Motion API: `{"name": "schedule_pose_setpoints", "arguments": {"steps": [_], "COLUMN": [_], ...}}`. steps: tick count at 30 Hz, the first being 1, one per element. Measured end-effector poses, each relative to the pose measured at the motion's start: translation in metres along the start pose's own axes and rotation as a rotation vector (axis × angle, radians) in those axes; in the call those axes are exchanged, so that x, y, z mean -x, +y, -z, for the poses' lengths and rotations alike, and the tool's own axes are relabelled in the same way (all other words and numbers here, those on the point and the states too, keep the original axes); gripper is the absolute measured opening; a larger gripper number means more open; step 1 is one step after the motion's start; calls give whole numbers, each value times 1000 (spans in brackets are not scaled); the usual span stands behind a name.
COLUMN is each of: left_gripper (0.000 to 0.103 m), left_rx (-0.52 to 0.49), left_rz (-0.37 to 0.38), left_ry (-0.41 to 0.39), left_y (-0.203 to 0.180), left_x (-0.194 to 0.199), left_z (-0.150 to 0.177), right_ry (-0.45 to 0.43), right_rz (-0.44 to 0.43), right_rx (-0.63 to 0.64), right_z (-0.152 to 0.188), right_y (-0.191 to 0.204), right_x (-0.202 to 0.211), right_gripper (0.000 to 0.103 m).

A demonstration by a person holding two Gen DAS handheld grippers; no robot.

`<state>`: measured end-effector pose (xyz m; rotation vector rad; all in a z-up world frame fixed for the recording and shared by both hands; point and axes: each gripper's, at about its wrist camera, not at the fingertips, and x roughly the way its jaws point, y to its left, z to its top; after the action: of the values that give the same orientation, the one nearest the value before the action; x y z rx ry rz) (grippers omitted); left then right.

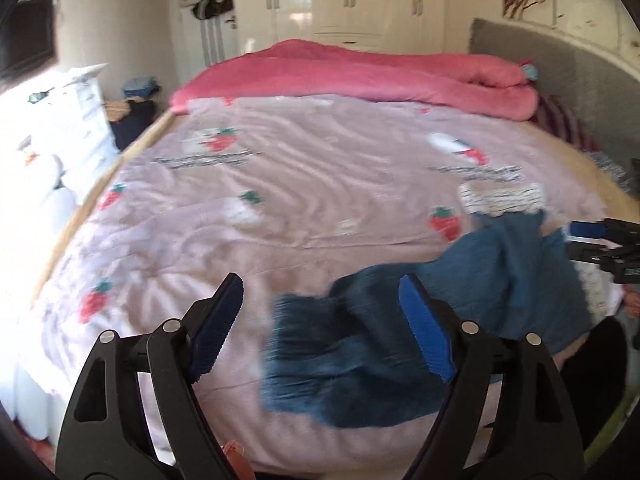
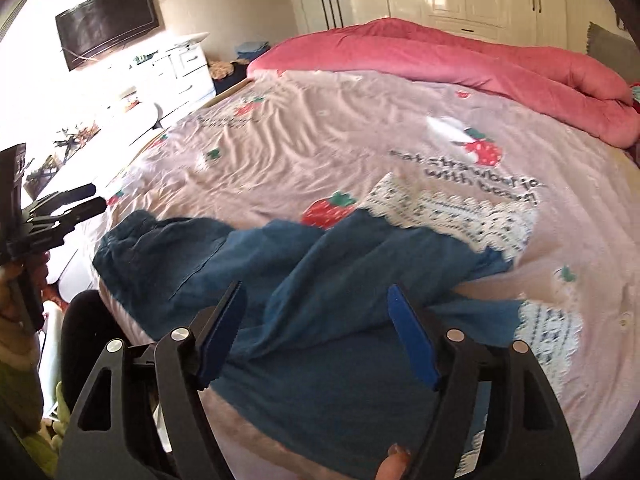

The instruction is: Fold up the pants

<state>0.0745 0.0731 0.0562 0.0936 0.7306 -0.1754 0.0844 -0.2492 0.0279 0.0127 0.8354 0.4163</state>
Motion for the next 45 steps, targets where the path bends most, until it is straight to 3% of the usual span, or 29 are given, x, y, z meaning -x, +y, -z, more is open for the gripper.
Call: {"name": "schedule_pose_setpoints", "arguments": {"steps": [3,8,14,22,28,31,33,36,37,38,41,45], "left_gripper": [80,85,86,86,86,79,74,63,61,59,51,40], "left_rx": [-55,-120,-162,-175,-160,-151,-144,-140,-140,-138,-125,-123], "left_rz": [21,150,260,377,393,403,412,423,426,426,430,436], "left_ry": [-9,-15,25,118,156,176,193,211,214,217,232,244], "left_y": [-26,-76,-119,-148,-154,-157,-158,-159,-160,-160,-160,-160], "left_x": [-5,-14,-30,-51,-70,-80,-87,-95,-97,-100,-106,-111], "left_z": [-4,-6,3,22,30,31,33,34,34,34,35,35], "right_ry": [-8,-18,19,105,207,275,307,355,380,387,335,204], "right_rz": [31,76,81,81,104,127,122,64,48,38,10,-21], "right_rx": [-5,5,29,66,115,118,108,80,78,78,65,-10], "right_z": [-10,-30,-57,-91,-107,-111,-112,-112,-110,-109,-110,-114], "right_y": [-9,-22,-33,-43,-44,-50,-54,-57,-57,-57,-58,-79], "right_x": [2,-1,-23,-80,-138,-169,-182,-197,-202,-203,-187,-132], "right_gripper": [76,85,89,89,89,89,86,58,32,15,10,9]}}
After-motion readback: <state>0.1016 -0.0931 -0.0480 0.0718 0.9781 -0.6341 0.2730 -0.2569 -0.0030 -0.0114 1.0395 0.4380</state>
